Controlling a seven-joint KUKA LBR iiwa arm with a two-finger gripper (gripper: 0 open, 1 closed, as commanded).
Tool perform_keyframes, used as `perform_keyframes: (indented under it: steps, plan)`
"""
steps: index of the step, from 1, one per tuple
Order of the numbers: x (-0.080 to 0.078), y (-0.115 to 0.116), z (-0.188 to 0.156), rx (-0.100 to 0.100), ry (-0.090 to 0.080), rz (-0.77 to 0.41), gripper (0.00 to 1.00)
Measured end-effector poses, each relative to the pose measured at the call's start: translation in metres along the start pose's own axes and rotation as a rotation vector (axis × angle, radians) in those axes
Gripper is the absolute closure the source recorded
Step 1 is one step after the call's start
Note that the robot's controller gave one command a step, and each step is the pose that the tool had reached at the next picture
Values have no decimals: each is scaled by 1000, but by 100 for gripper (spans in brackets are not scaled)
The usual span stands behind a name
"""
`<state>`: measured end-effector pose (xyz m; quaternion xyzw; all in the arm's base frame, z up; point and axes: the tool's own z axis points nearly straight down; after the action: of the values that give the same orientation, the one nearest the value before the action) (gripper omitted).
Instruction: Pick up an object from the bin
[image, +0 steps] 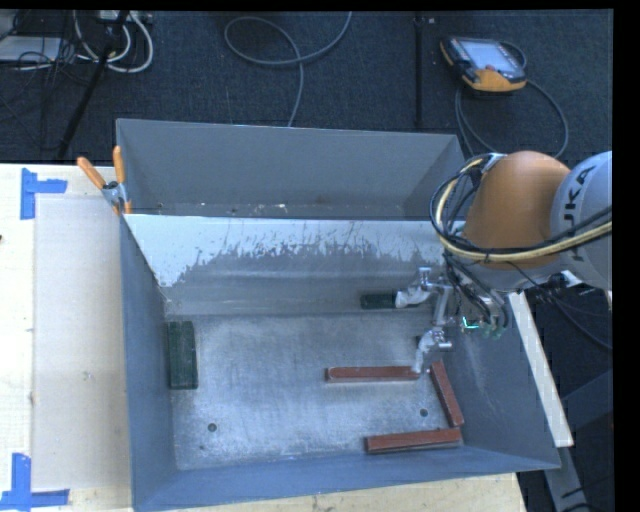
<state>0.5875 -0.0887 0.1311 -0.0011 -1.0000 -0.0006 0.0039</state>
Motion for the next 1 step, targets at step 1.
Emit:
perform_keyframes:
  steps: [1]
  plan:
    - [-2, 0, -4, 1, -7, -2, 0]
